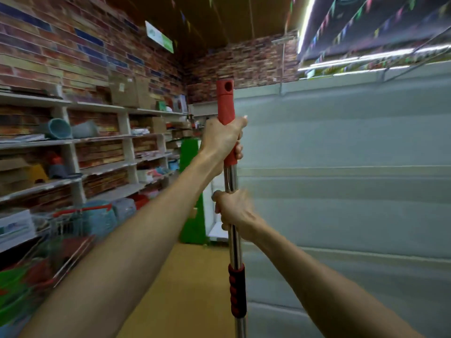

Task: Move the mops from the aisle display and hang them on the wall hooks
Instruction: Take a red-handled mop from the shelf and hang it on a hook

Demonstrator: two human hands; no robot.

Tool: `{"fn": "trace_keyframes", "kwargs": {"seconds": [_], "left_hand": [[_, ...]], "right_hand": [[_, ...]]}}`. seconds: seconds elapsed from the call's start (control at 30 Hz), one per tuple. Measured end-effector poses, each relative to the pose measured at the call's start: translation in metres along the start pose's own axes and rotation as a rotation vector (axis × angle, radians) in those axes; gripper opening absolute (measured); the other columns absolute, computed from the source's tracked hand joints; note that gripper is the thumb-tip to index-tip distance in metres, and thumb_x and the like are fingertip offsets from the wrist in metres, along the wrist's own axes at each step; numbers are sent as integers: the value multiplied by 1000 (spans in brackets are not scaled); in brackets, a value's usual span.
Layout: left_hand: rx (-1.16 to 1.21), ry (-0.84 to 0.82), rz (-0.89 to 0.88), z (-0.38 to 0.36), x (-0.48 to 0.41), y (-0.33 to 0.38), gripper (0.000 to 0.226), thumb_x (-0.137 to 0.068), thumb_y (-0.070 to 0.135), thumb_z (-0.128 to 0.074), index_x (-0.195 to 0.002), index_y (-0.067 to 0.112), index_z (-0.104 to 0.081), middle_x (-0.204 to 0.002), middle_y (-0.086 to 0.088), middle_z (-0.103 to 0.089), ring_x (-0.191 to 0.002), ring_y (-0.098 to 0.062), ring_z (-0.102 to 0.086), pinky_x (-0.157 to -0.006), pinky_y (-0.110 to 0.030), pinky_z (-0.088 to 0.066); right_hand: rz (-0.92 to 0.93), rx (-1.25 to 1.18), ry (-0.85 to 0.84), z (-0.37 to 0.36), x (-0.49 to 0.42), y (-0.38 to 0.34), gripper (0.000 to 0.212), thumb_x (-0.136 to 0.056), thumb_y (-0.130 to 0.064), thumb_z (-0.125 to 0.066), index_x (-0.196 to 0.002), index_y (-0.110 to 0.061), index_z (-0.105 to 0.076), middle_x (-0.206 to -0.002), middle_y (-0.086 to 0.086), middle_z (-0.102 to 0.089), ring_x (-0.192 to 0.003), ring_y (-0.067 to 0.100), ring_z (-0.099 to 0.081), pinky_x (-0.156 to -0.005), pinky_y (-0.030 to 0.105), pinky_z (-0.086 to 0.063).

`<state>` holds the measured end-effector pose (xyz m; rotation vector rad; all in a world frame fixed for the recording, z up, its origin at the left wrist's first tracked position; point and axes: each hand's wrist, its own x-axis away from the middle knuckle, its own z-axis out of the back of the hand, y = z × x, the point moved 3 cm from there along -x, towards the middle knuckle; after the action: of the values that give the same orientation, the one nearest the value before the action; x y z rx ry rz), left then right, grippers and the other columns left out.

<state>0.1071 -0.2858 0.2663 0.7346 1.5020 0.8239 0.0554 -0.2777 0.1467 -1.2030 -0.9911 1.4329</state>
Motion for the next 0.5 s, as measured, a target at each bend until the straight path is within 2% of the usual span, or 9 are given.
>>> {"fn": "trace_keyframes", "kwargs": {"seconds": [0.13,0.27,0.5], "left_hand": [[71,-136,-7,-43,-16,0,23,-93,15,-64,-78,13,-47,-57,-1,-43,-37,-13,-41,-43,-26,-40],[118,-223,-34,-77,-27,7,23,-93,14,-64,-78,13,-47,-58,-1,-42,-37,-13,-41,-43,-26,-40],[190,-288,-36,-101,-42,19,19,-91,11,-65,-84,11,-47,-60,-2,-42,-40,-15,-41,-44,-26,-40]], "right_hand": [[-31,-75,110,37,-13,-2,17,-93,-10,-55,-76,-8,-54,-61,6,-49,-47,17,-41,-49,30,-38],[-15,-82,227,72,-20,-6,14,-91,-8,-54,-77,-8,-54,-59,5,-49,-45,17,-40,-47,30,-37],[26,-35,287,102,-30,-17,15,-92,-10,-53,-77,-8,-53,-61,5,-48,-46,17,-40,-49,31,-39]]}}
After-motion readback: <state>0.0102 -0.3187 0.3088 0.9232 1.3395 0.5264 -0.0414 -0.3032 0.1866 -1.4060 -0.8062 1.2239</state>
